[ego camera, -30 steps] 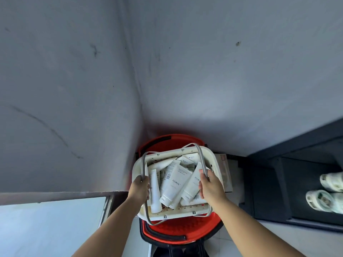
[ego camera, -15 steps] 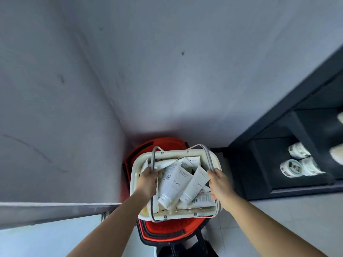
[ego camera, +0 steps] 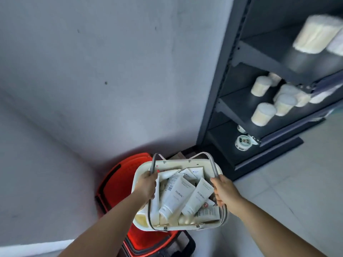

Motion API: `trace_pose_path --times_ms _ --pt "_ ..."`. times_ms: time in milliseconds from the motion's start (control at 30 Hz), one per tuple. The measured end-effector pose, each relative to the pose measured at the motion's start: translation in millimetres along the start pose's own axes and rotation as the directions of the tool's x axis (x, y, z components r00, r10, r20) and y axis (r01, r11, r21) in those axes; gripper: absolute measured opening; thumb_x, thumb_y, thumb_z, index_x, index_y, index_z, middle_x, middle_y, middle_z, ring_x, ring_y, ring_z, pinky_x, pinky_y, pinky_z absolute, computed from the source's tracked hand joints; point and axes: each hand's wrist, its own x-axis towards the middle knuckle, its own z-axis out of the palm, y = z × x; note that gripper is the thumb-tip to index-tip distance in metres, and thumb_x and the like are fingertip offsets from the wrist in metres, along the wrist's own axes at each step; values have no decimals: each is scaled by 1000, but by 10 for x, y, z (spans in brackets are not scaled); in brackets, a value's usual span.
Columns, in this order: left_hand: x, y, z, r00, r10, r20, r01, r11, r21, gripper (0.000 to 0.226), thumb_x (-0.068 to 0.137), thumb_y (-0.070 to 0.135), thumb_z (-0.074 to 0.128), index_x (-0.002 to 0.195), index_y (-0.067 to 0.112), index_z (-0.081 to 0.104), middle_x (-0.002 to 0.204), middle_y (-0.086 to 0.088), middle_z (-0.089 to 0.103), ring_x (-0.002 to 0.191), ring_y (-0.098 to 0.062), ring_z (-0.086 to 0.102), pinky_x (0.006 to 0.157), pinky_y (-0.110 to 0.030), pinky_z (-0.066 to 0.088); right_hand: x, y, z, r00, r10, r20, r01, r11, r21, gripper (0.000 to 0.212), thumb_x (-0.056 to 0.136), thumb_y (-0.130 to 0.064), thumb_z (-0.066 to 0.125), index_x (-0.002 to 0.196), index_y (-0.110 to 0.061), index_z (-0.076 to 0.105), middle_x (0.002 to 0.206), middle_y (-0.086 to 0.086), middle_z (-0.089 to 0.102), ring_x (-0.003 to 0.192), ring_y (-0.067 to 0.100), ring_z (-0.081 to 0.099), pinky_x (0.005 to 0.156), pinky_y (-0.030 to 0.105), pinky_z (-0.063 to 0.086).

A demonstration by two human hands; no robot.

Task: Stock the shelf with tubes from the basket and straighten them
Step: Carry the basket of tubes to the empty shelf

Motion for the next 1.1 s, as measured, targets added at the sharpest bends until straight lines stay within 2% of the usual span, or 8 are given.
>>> trace_pose_path --times_ms 233,400,500,600,800,1100 --pt "-464 270 1066 991 44 129 -51 997 50 22 101 24 45 80 21 52 56 2 25 39 -10 22 40 -17 17 -262 401 -1135 989 -16 -144 29 996 87 17 95 -18 44 79 -13 48 50 -2 34 39 12 27 42 23 24" --pt "-880 339 1948 979 59 195 -74 995 69 31 102 20 43 70 20 45 48 4 29 34 -8 24 38 -16 19 -517 694 -2030 969 19 -248 15 991 133 16 91 -14 41 76 -12 46 54 0 34 41 13 28 42 22 25" --pt "-1113 377 2471 970 69 233 -99 988 119 31 102 17 42 71 16 45 45 4 33 30 -8 28 34 -15 22 -652 913 -2578 951 28 -307 19 989 149 15 88 -13 43 74 -12 47 53 1 36 40 15 31 41 22 28" --pt "-1305 404 2996 958 71 279 -121 979 164 30 101 14 42 71 13 42 51 0 33 28 -8 30 32 -15 23 -809 1107 -3077 934 71 -349 4 978 210 15 87 -11 42 72 -12 46 51 2 34 39 14 28 41 21 25" --pt "-1570 499 3992 921 56 384 -164 954 252 31 101 15 44 70 14 43 51 -1 34 26 -7 31 32 -13 24 -1062 1402 -3932 871 118 -477 7 968 253 21 89 -11 44 68 -10 46 54 5 38 38 17 33 42 23 27" --pt "-1614 817 5133 855 26 517 -215 926 309 33 102 15 43 69 15 42 48 1 33 23 -5 29 31 -9 23 -1088 1601 -4721 801 232 -552 28 907 421 21 89 -9 45 69 -11 47 48 6 36 33 15 28 42 23 24"
